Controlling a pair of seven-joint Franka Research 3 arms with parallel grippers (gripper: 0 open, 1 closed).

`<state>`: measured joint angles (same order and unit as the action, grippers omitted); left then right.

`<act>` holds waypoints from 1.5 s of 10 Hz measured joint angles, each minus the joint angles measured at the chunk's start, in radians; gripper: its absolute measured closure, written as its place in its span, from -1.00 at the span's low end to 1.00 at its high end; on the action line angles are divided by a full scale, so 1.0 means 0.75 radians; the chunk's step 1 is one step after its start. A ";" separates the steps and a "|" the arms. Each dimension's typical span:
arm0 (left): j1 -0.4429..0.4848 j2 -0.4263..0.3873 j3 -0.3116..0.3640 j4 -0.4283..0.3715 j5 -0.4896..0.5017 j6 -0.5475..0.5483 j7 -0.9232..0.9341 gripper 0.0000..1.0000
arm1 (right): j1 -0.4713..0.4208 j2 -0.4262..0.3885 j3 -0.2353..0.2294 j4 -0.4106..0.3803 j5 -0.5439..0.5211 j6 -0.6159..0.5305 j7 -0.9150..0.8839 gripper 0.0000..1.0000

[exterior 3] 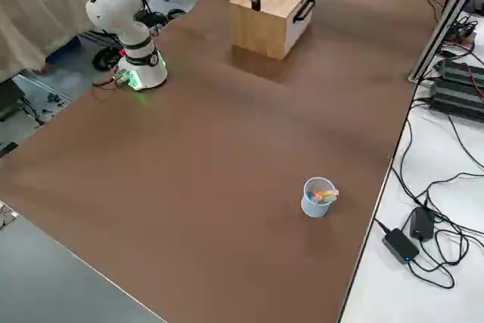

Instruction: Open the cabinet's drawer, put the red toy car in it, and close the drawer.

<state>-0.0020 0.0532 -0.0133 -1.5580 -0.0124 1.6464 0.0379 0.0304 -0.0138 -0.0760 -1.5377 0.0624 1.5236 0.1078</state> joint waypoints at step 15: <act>-0.008 0.018 -0.194 -0.028 -0.002 -0.012 -0.159 -0.75 | 0.176 0.325 0.017 -0.009 0.277 -0.002 -0.360 -1.00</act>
<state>-0.0078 0.0667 -0.1586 -1.5790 -0.0135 1.6376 -0.0815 0.1620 0.2301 -0.0630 -1.5445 0.2699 1.5223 -0.1625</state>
